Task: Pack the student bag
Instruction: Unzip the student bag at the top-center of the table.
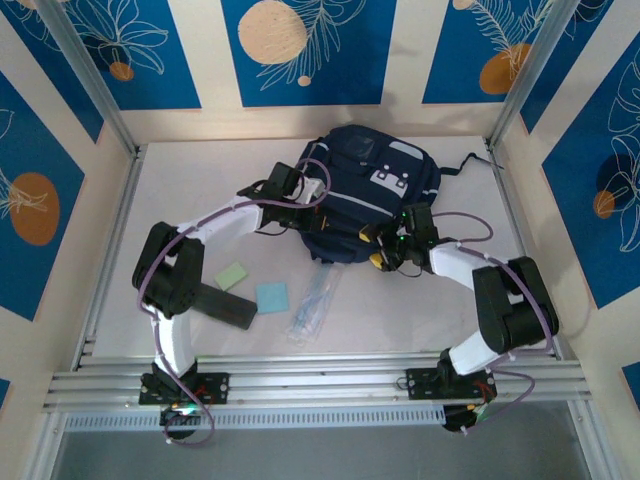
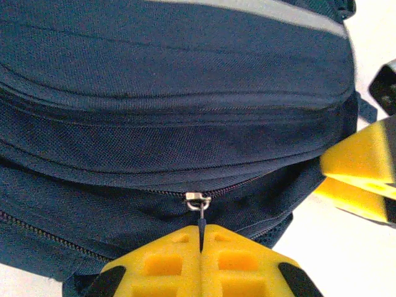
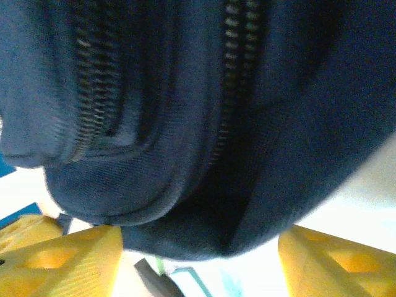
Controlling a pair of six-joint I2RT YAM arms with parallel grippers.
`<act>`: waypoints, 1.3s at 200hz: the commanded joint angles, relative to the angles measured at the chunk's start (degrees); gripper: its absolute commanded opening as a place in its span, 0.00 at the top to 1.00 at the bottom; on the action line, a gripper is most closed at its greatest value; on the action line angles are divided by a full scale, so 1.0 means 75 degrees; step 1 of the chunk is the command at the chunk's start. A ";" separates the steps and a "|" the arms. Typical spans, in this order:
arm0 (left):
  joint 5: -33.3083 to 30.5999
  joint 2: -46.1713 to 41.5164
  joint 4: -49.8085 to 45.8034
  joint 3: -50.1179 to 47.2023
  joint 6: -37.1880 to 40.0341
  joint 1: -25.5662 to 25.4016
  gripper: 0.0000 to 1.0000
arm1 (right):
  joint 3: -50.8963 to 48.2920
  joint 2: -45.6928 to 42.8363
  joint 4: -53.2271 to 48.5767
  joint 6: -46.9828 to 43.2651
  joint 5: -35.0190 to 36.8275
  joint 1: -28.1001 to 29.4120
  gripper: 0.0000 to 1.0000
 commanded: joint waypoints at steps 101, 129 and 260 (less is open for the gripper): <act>-0.2032 0.0147 0.0697 -0.0580 0.2022 -0.0037 1.00 | 0.0278 -0.0862 -0.1550 -0.2967 -0.0748 -0.1579 1.00; -0.1909 0.0287 0.0871 -0.0453 0.2070 0.0104 1.00 | 0.0439 -0.0847 -0.1697 -0.3462 -0.1362 -0.2184 1.00; 0.0080 0.0724 -0.0347 0.0384 0.3349 0.1151 1.00 | 0.2210 0.0211 -0.3776 -0.6977 -0.1926 -0.3118 1.00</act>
